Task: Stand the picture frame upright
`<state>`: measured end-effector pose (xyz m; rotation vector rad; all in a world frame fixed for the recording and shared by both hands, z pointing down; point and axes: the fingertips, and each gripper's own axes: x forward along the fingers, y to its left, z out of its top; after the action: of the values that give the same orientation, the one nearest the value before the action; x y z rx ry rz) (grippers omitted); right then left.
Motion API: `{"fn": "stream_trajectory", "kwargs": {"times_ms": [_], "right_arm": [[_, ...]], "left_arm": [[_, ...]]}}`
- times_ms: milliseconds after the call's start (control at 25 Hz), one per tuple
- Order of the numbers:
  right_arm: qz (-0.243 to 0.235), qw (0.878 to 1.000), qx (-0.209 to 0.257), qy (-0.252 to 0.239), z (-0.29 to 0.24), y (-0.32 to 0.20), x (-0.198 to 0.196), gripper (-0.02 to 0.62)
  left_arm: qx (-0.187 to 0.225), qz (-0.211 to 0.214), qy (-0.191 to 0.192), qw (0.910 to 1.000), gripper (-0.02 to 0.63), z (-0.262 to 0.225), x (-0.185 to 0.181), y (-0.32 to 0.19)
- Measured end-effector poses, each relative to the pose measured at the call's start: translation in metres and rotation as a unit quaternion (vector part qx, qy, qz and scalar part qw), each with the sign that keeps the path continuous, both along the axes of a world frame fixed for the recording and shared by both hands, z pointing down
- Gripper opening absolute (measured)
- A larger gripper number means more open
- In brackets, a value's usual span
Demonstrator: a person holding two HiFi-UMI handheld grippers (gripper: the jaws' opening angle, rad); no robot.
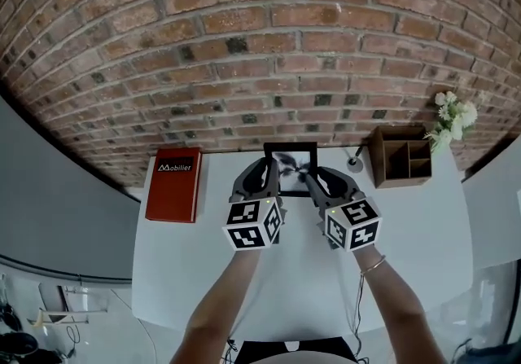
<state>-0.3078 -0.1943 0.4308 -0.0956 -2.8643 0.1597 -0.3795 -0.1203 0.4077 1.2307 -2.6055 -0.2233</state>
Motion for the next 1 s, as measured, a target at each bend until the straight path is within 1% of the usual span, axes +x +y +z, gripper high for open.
{"fn": "stream_trajectory", "kwargs": {"times_ms": [280, 560, 1000], "right_arm": [[-0.013, 1.0, -0.015, 0.007, 0.023, -0.033, -0.024, 0.098], [-0.01, 1.0, -0.026, 0.014, 0.045, -0.058, -0.043, 0.098], [-0.004, 0.999, -0.041, 0.033, 0.077, -0.076, -0.06, 0.098]], "left_arm": [[-0.014, -0.02, -0.001, 0.9997, 0.061, 0.019, -0.02, -0.031], [-0.028, -0.024, 0.005, 0.9993, 0.061, 0.039, -0.035, -0.054], [-0.049, -0.018, 0.018, 0.9985, 0.061, 0.068, -0.052, -0.073]]}}
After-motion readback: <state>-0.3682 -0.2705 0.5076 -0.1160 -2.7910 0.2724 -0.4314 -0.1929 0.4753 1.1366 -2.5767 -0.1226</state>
